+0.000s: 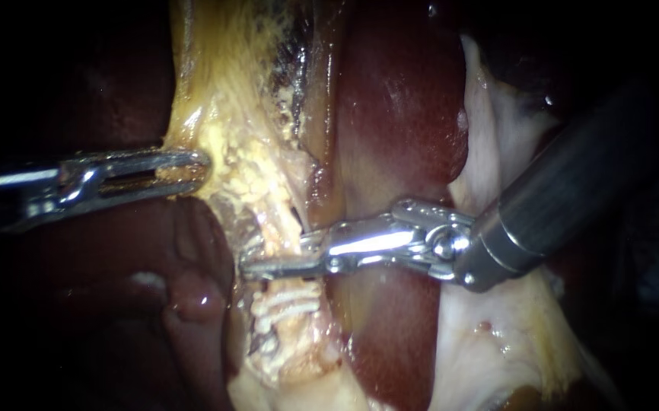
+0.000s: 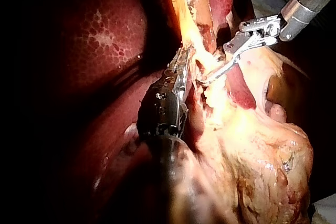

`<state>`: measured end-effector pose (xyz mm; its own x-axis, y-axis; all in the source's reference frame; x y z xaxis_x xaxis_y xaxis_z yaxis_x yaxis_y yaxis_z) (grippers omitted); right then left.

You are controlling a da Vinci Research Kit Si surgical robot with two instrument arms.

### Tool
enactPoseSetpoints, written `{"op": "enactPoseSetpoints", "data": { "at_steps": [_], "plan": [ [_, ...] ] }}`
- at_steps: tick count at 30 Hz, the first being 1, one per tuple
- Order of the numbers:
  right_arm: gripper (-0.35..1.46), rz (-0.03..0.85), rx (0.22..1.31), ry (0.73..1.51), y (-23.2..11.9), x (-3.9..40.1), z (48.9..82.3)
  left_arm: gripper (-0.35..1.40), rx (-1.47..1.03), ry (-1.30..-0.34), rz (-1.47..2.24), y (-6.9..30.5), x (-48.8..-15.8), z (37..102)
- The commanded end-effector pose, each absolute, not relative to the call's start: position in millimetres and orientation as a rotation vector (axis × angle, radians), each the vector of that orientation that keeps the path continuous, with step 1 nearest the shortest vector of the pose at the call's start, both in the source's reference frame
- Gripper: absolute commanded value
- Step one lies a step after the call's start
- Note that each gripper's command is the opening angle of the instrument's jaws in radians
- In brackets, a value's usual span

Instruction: Going back third clip left tube

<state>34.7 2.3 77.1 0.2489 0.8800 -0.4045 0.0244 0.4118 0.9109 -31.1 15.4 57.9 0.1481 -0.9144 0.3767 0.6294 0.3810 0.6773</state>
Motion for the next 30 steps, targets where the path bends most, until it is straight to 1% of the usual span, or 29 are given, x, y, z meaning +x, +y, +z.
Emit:
{"op": "enactPoseSetpoints", "data": {
  "at_steps": [1,6,7,8,9,10,11,12,15,21,27,30],
  "plan": [
    [-0.35,0.737,0.988,1.175,2.3,34.8,77.1,-0.35,0.404,-0.852,-1.154,15.4,-31.1,57.9],
    [-0.35,0.738,1.006,1.170,2.0,35.0,76.8,-0.35,0.404,-0.852,-1.154,15.4,-31.1,57.9],
    [-0.22,0.733,1.011,1.169,1.9,35.0,76.7,-0.35,0.404,-0.852,-1.154,15.4,-31.1,57.9],
    [-0.01,0.734,1.013,1.175,1.8,35.0,76.6,-0.35,0.404,-0.852,-1.154,15.4,-31.2,57.9],
    [0.27,0.736,1.010,1.175,1.7,35.1,76.5,-0.35,0.404,-0.852,-1.154,15.4,-31.2,57.9],
    [0.45,0.743,1.002,1.176,1.7,35.1,76.4,-0.35,0.404,-0.852,-1.154,15.4,-31.2,57.9],
    [0.51,0.746,0.999,1.176,1.6,35.2,76.3,-0.35,0.404,-0.852,-1.154,15.4,-31.1,57.9],
    [0.55,0.717,0.978,1.193,1.5,35.2,76.2,-0.35,0.404,-0.852,-1.154,15.4,-31.1,57.9],
    [0.60,0.641,0.923,1.245,1.4,34.8,76.1,-0.35,0.404,-0.852,-1.154,15.3,-31.1,57.8],
    [0.60,0.520,0.819,1.297,0.9,32.1,76.3,-0.35,0.404,-0.852,-1.154,15.3,-31.0,57.8],
    [0.60,0.466,0.731,1.320,1.1,28.1,75.6,-0.35,0.404,-0.852,-1.154,15.3,-31.0,57.8],
    [0.60,0.446,0.697,1.328,1.9,26.1,74.7,-0.35,0.404,-0.852,-1.154,15.3,-31.0,57.8]
  ]
}}
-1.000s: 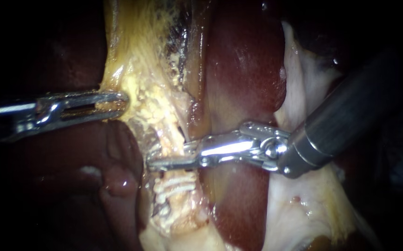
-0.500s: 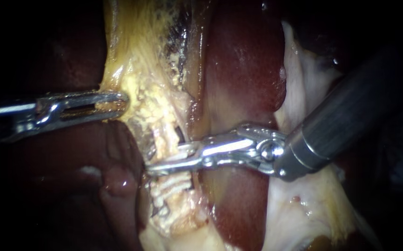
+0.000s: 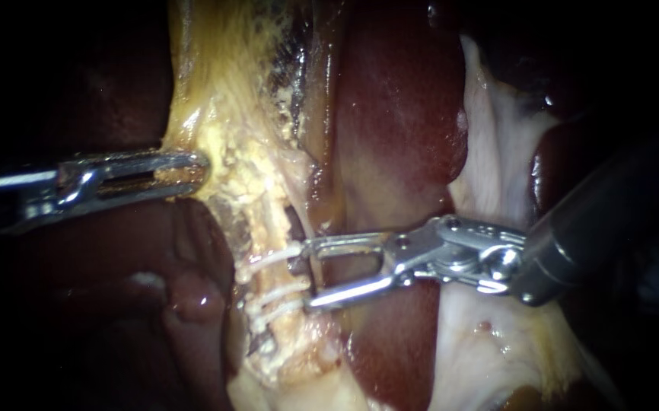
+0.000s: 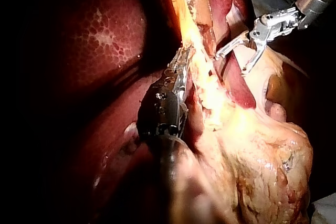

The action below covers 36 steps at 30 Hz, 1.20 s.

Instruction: Going back third clip left tube

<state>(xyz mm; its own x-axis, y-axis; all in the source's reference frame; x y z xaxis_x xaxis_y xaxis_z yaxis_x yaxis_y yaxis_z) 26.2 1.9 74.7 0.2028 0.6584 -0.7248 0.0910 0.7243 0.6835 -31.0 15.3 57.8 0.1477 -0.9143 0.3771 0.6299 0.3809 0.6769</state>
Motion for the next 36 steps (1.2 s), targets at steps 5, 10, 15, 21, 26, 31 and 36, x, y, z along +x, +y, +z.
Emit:
{"op": "enactPoseSetpoints", "data": {
  "at_steps": [5,10,15,21,26,31,36],
  "plan": [
    [0.60,0.391,0.638,1.348,4.3,23.3,72.1,-0.35,0.404,-0.852,-1.154,15.3,-31.0,57.8],
    [0.60,0.337,0.601,1.364,5.6,21.1,69.5,-0.35,0.404,-0.852,-1.154,15.3,-31.0,57.8],
    [0.60,0.290,0.563,1.377,6.1,20.3,67.8,-0.35,0.401,-0.853,-1.154,15.2,-31.2,58.2],
    [0.60,0.265,0.545,1.384,6.0,20.2,67.5,-0.35,0.392,-0.850,-1.151,14.6,-32.4,60.3],
    [0.60,0.260,0.541,1.385,6.0,20.2,67.5,-0.35,0.415,-0.835,-1.152,14.4,-34.6,63.0],
    [0.60,0.255,0.536,1.386,6.0,20.2,67.4,-0.35,0.428,-0.828,-1.143,14.6,-37.1,64.9],
    [0.60,0.255,0.536,1.386,5.9,20.3,67.3,-0.35,0.429,-0.829,-1.143,14.9,-38.2,65.3]
  ]
}}
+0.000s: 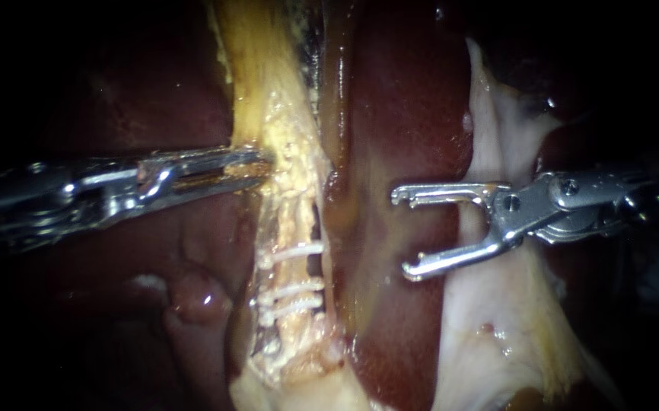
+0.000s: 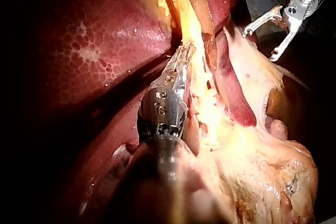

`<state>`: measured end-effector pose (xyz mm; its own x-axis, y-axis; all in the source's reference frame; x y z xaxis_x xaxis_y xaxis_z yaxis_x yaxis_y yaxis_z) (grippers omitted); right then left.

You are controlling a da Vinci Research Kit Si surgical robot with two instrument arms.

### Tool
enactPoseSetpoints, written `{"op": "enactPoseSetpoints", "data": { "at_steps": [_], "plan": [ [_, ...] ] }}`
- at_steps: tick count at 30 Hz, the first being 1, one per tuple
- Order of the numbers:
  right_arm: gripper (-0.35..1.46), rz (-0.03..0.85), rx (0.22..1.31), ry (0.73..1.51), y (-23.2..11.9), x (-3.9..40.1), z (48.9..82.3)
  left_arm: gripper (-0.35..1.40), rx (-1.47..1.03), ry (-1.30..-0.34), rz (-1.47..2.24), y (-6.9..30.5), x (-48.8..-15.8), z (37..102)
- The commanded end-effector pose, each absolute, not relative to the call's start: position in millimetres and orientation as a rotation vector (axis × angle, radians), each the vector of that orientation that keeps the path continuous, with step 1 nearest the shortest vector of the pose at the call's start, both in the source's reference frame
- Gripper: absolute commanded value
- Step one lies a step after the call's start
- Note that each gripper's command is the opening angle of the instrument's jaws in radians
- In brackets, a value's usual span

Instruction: Going back third clip left tube

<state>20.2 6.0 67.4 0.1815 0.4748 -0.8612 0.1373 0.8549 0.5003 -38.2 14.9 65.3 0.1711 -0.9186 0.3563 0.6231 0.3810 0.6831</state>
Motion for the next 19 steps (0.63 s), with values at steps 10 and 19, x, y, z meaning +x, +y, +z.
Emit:
{"op": "enactPoseSetpoints", "data": {
  "at_steps": [10,19],
  "plan": [
    [0.60,0.251,0.532,1.387,5.9,20.5,67.2,-0.35,0.430,-0.829,-1.142,14.8,-38.0,65.2],
    [0.60,0.249,0.534,1.388,5.8,20.5,67.1,-0.35,0.431,-0.829,-1.141,14.8,-37.8,65.1]
  ]
}}
